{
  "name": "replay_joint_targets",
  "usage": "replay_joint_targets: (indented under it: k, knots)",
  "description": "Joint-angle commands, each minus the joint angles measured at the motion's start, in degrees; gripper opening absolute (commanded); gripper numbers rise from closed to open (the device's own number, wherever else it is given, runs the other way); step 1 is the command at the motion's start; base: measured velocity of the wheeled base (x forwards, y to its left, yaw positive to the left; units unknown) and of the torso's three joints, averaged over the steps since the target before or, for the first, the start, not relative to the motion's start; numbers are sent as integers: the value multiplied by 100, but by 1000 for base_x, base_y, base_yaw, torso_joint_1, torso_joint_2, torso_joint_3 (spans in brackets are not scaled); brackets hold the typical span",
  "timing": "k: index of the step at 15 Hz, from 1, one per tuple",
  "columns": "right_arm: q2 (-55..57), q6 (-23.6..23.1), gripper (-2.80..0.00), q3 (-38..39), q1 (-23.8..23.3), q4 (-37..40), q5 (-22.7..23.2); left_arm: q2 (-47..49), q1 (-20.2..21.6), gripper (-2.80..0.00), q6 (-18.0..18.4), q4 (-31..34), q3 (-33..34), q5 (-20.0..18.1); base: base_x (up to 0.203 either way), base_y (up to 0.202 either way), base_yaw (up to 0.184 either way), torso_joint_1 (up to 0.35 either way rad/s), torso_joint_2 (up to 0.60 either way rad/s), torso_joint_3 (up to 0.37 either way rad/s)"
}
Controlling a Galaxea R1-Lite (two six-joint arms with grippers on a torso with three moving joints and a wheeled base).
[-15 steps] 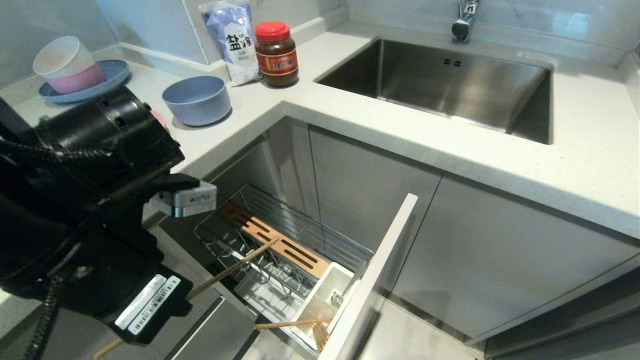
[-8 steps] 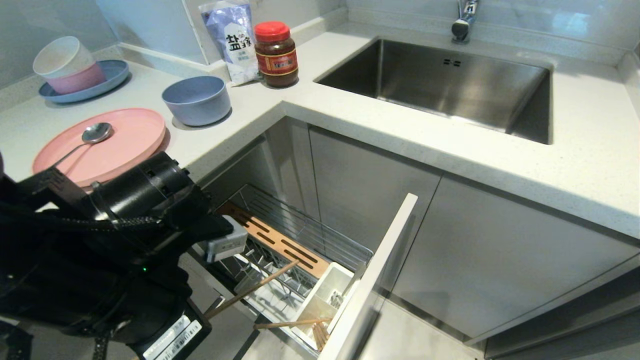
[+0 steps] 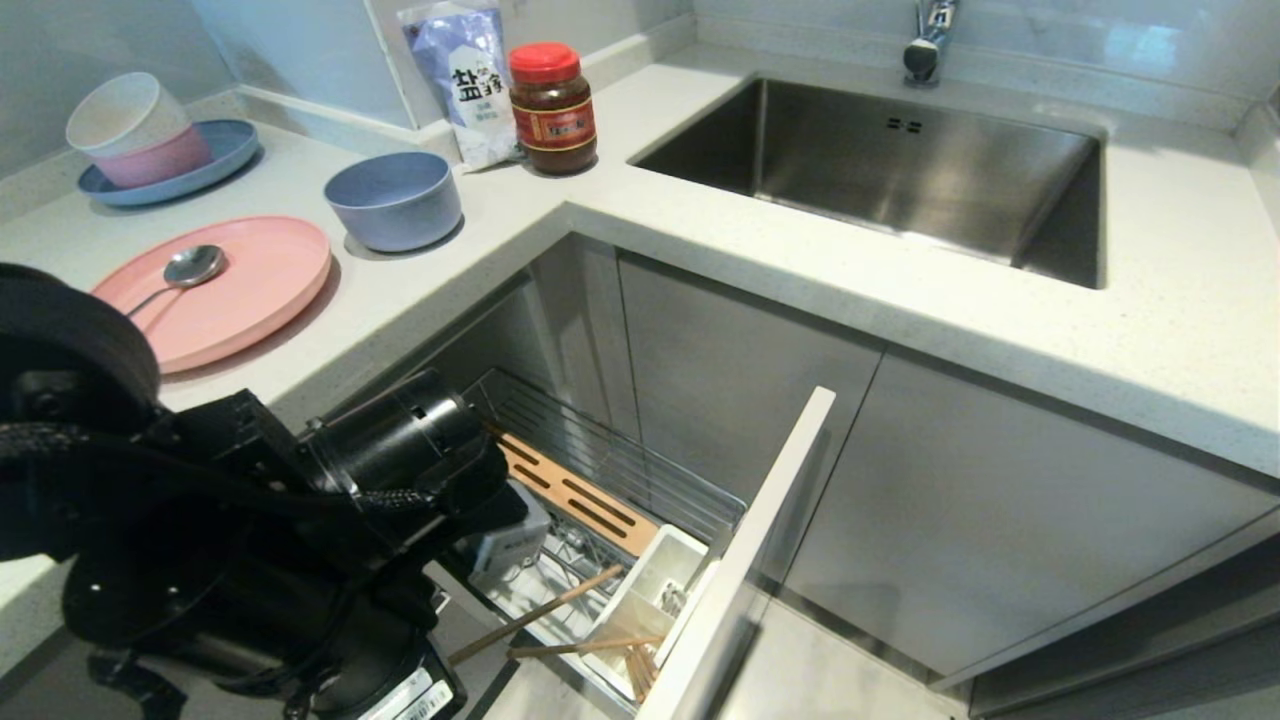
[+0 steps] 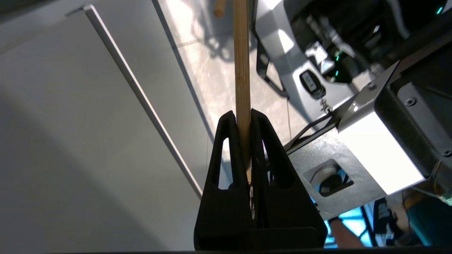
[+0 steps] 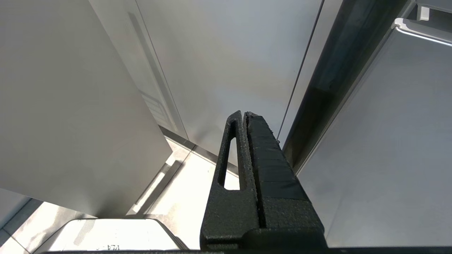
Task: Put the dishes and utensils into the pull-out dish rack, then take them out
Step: Pick up the chopsticks and place it in the cupboard
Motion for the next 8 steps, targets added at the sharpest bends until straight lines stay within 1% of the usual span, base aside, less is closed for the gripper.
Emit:
replay_joint_targets:
  k: [1, 4, 8]
  knots:
    - [-17, 0, -280, 9, 8, 0, 0, 360, -83, -280, 6, 99, 13, 11, 0, 0, 0, 0, 0, 0]
    - [-24, 0, -280, 9, 1, -1, 0, 695, -200, -280, -9, 198, 17, 11, 0, 0, 0, 0, 0, 0]
    - [-17, 0, -280, 9, 3, -2, 0, 1213, -231, -280, -52, 94, -15, 10, 0, 0, 0, 0, 0, 0]
